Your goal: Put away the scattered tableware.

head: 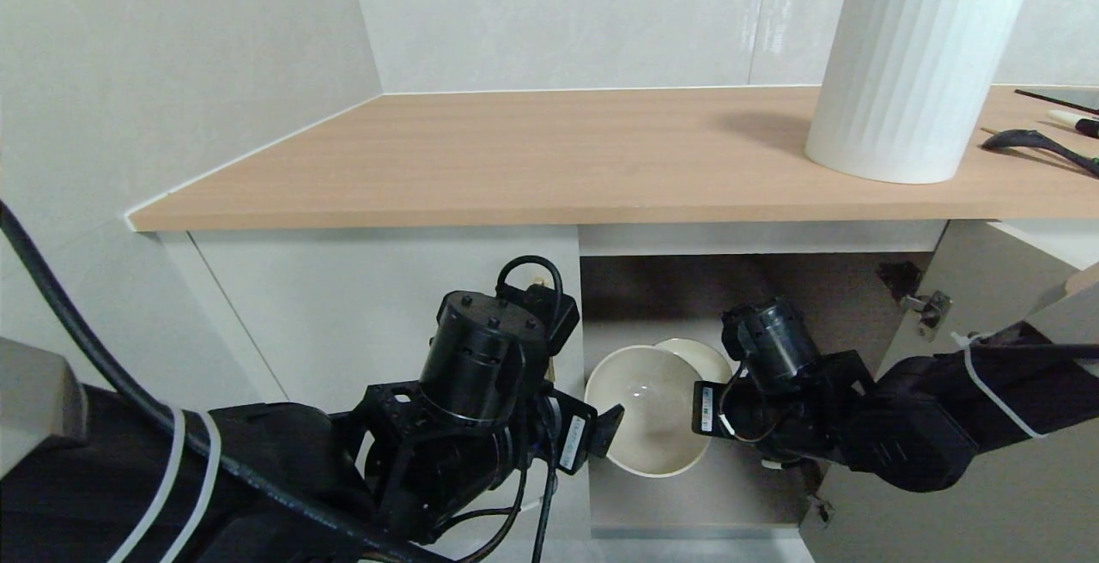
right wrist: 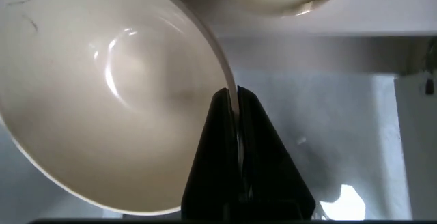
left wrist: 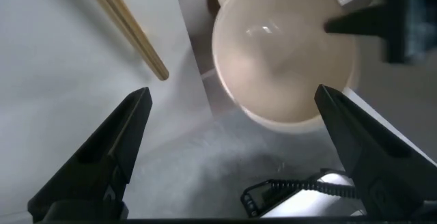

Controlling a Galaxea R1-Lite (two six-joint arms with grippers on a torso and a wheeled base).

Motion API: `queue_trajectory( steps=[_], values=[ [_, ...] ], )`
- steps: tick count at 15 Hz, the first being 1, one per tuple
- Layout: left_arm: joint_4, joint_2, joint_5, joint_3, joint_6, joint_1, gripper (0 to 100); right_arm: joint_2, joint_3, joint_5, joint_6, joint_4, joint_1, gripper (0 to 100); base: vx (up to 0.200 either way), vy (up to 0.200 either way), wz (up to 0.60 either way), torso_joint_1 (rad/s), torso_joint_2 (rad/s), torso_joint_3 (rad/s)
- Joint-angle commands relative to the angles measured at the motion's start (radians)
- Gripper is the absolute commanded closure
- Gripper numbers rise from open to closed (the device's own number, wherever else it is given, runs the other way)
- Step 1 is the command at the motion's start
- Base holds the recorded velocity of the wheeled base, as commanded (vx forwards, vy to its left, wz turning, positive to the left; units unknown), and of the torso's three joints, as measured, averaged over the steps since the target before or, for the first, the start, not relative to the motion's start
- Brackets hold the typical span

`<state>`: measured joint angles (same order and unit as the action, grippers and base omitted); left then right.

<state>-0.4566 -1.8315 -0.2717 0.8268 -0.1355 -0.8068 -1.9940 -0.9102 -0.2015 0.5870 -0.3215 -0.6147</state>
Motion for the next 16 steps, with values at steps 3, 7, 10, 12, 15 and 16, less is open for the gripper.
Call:
queue_trajectory(
  steps=[3, 7, 10, 12, 15, 16],
  values=[
    [-0.016, 0.005, -0.02, 0.005, 0.002, -0.002, 0, -0.012, 0.002, -0.001, 0.0, -0.004, 0.006, 100, 0.0, 0.0, 0.0, 0.0, 0.0, 0.0],
    [-0.082, 0.005, -0.024, -0.003, 0.004, -0.005, 0, 0.0, -0.004, -0.007, 0.008, -0.005, 0.018, 100, 0.0, 0.0, 0.0, 0.0, 0.0, 0.0],
    [-0.082, 0.005, -0.024, -0.003, 0.002, -0.005, 0, -0.025, -0.032, -0.015, 0.043, -0.014, 0.055, 100, 0.0, 0.0, 0.0, 0.0, 0.0, 0.0],
    [-0.088, 0.005, -0.035, 0.0, 0.002, -0.005, 0, -0.025, -0.033, -0.016, 0.043, -0.014, 0.058, 100, 0.0, 0.0, 0.0, 0.0, 0.0, 0.0],
    [-0.096, 0.003, -0.047, 0.0, 0.004, -0.006, 0, -0.034, -0.055, -0.022, 0.045, -0.014, 0.069, 100, 0.0, 0.0, 0.0, 0.0, 0.0, 0.0],
    [-0.096, 0.003, -0.047, 0.0, 0.004, -0.006, 0, -0.043, -0.067, -0.038, 0.047, -0.014, 0.084, 100, 0.0, 0.0, 0.0, 0.0, 0.0, 0.0]
  ],
)
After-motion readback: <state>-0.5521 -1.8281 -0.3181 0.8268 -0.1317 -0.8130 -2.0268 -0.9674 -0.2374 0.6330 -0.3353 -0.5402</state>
